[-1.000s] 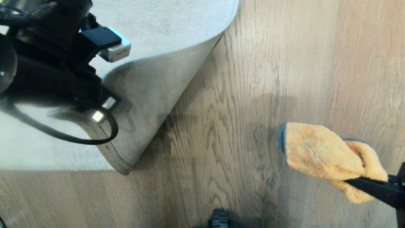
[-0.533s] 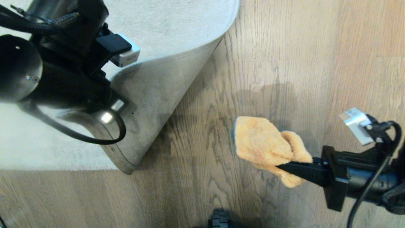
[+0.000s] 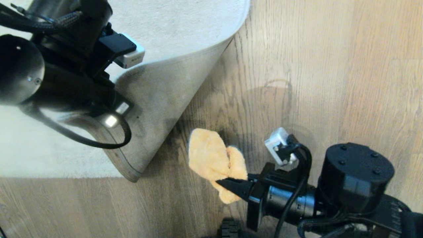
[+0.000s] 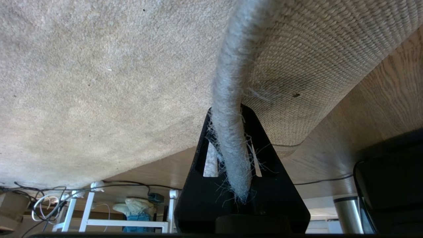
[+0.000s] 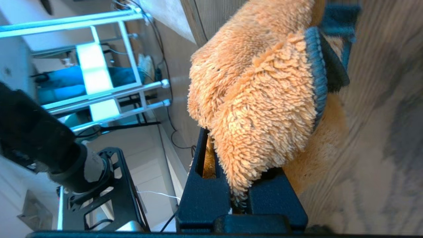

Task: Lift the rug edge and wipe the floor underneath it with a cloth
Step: Wipe the floor under the carpet with a rag

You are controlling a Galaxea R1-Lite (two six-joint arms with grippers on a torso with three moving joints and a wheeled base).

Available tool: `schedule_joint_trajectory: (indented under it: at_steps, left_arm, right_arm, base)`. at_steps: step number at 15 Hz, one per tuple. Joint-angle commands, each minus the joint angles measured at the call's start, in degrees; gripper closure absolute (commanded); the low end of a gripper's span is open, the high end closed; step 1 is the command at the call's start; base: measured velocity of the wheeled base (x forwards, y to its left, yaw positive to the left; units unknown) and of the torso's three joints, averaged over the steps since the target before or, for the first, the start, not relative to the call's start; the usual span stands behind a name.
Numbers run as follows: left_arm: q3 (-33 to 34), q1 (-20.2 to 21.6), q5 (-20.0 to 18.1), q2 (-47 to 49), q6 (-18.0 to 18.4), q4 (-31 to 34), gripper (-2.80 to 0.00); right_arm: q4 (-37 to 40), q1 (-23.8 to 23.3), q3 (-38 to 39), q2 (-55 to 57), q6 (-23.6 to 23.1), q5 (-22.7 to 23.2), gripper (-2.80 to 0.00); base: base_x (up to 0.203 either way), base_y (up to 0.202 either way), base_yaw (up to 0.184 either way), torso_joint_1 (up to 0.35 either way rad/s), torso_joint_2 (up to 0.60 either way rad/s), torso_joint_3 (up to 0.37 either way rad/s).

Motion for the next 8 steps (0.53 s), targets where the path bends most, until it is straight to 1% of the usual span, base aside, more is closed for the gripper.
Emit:
schedule_joint_trajectory:
  at_steps: [1, 3, 4, 8]
  left_arm:
    - [-0.01, -0.05, 0.46, -0.15, -0.48, 0.25, 0.0]
    - [0.07, -0.05, 1.72, -0.06, -0.72, 0.25, 0.0]
    - [0.07, -0.05, 1.72, -0.06, -0.72, 0.25, 0.0]
    - [0.24, -0.04, 2.16, -0.24, -0.72, 0.25, 0.0]
  right_arm:
    - [-0.43, 3.27, -0.3, 2.66, 0.43, -3.12, 0.0]
    - [-0.87, 4.42, -0.6, 4.92, 0.65, -5.81, 0.0]
    - [-2.04, 5.04, -1.05, 6.45, 0.66, -6.62, 0.0]
    - [-8.82, 9.87, -3.89, 15.27, 0.92, -11.46, 0.0]
  base:
    - [0.0, 0.0, 0.0, 0.0, 0.0, 0.0]
    - [0.0, 0.0, 0.0, 0.0, 0.0, 0.0]
    - [0.0, 0.0, 0.0, 0.0, 0.0, 0.0]
    - [0.0, 0.0, 0.0, 0.0, 0.0, 0.0]
